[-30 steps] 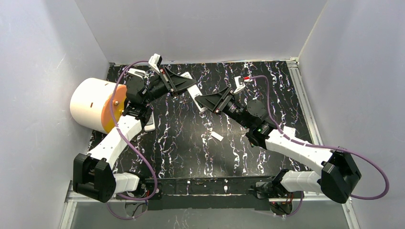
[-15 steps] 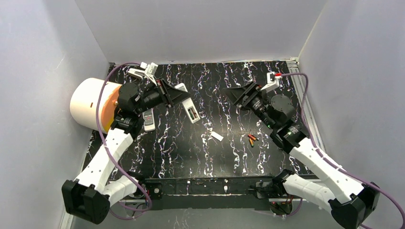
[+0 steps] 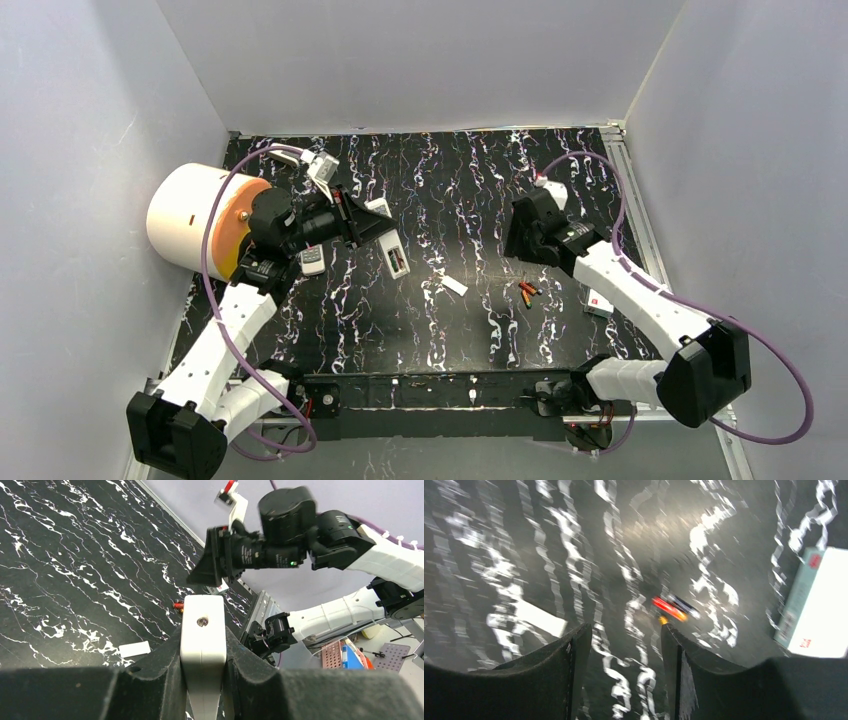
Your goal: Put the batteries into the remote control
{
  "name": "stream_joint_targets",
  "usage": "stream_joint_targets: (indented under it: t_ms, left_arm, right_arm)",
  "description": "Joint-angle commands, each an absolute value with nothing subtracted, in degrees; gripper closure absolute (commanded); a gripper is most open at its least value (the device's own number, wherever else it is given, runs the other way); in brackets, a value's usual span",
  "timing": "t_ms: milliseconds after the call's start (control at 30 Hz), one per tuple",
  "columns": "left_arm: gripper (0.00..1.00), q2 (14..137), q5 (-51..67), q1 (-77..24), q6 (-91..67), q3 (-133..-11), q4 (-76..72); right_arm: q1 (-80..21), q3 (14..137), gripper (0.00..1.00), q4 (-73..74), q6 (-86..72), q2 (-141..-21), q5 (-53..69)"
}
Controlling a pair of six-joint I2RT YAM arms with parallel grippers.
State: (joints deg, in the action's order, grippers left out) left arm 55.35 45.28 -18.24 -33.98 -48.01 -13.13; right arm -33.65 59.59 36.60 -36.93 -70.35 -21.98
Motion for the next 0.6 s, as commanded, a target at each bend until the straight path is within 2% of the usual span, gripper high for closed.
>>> stream_joint_targets:
  t_ms: [0, 133, 233, 300, 333, 567]
  left_arm:
    - [1.00, 54.5, 46.8, -18.4, -32.8, -47.3, -13.9]
    - [1.00, 55.4, 47.1, -18.4, -32.9, -47.4, -13.9]
    - [1.00, 56.2, 47.6, -18.4, -32.8, -47.6, -13.9]
    - [1.00, 56.3, 47.9, -18.3, -32.8, -47.6, -13.9]
    - [1.00, 56.4, 48.0, -18.3, -32.7, -47.5, -13.9]
    - [1.00, 56.6, 47.8, -18.3, -32.8, -47.3, -13.9]
  right_arm:
    - [-31.3, 54.8, 0.38, 45.7, -34.0, -69.3, -25.3]
    - [-29.8, 49.3, 0.39, 42.8, -32.8, -68.8, -20.9]
    - [-28.7, 46.9, 0.43, 40.4, -31.7, -70.2, -17.4]
    - [-28.4, 46.2, 0.51, 38.8, -31.1, -71.5, -16.4]
    - [-28.3, 46.0, 0.52, 38.1, -30.8, -72.3, -16.0]
    - [-27.6, 44.1, 0.51, 34.9, -28.0, -77.9, -12.1]
